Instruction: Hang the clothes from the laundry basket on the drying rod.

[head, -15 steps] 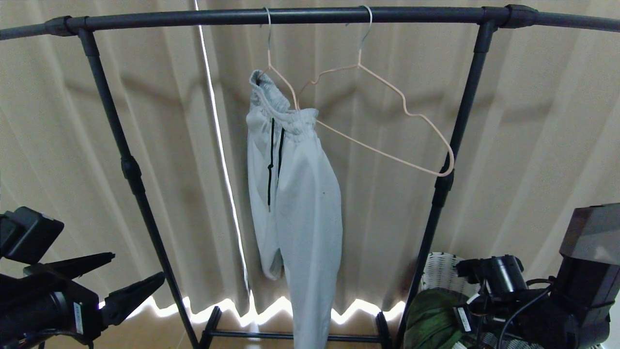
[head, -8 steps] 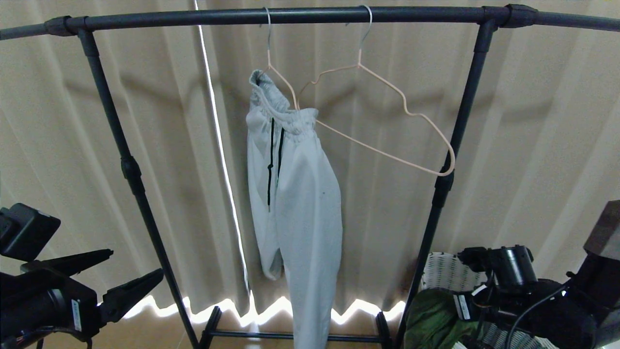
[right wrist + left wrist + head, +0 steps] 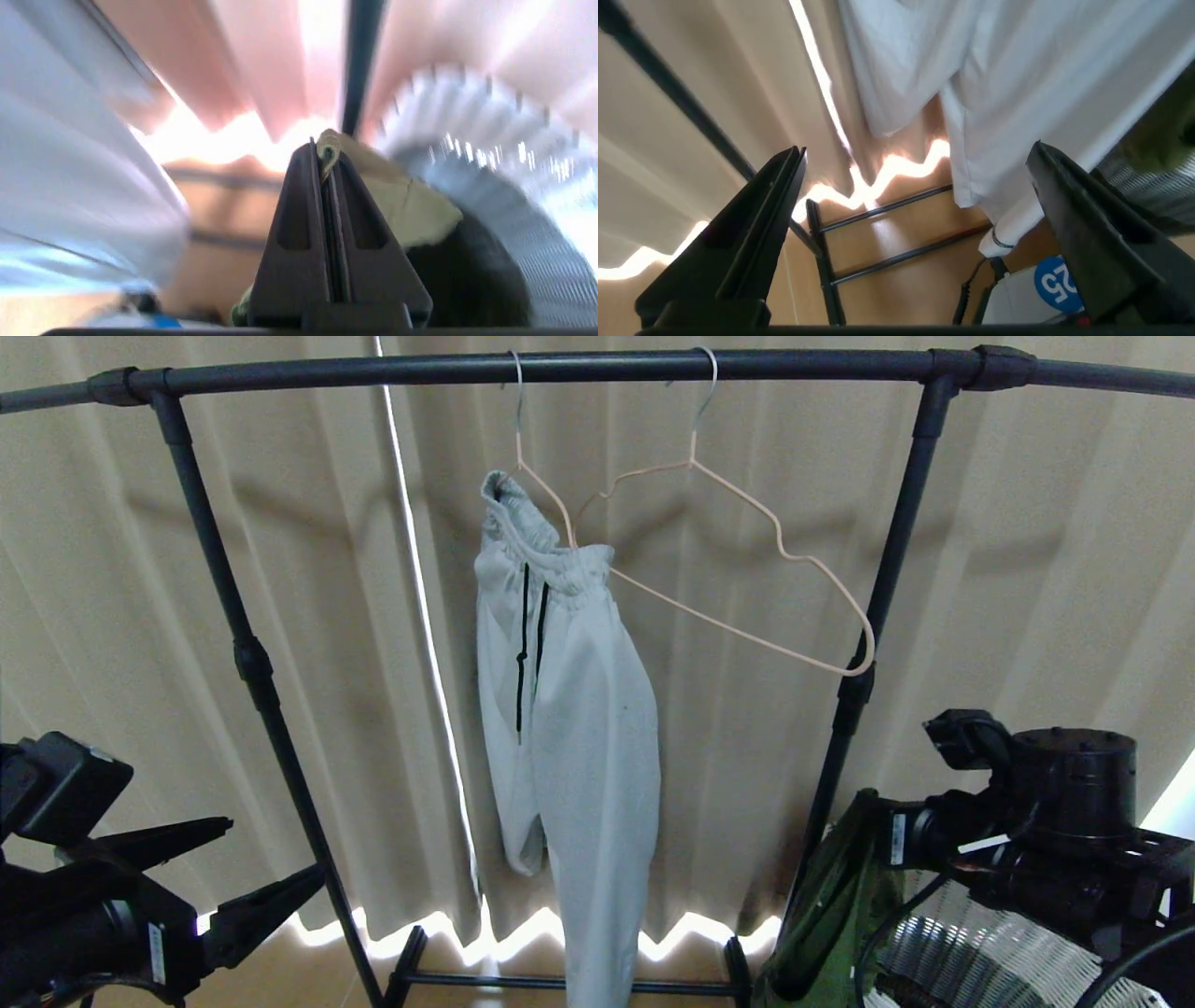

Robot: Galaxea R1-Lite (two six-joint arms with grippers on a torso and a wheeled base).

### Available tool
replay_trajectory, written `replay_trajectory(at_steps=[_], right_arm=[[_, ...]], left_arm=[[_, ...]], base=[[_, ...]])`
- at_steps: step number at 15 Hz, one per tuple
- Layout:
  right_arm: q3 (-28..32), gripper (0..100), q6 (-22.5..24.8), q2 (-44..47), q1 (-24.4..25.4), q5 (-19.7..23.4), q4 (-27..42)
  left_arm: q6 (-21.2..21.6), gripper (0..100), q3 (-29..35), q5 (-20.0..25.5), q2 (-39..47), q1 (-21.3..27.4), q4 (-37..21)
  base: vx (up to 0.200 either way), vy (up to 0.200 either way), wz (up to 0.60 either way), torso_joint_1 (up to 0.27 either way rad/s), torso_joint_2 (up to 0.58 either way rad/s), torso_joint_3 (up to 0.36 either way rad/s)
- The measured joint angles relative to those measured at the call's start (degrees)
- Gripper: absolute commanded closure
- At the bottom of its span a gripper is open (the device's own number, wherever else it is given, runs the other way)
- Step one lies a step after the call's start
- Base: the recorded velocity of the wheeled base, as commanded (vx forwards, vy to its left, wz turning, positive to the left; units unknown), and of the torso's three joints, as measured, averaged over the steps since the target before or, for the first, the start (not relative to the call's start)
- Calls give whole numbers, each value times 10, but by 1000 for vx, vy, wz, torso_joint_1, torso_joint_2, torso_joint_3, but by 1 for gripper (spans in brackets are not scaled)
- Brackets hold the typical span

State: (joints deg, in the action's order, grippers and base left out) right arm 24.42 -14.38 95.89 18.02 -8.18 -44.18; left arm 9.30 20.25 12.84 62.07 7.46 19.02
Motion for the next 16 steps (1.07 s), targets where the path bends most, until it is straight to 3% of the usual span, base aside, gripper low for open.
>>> replay_trajectory(at_steps=[5,9,16], right_arm=[[0,100,1,-78,53,0,8],[5,100,4,-105,84,-1,25],[7,100,3,-120,144,-1,22]], left_arm=[[13,0,9,0,11,47,4],[9,0,15,0,28,33,78],[4,0,49,13,37,29,103]], base=[[0,0,0,0,0,0],[0,0,0,0,0,0],[0,0,0,0,0,0]])
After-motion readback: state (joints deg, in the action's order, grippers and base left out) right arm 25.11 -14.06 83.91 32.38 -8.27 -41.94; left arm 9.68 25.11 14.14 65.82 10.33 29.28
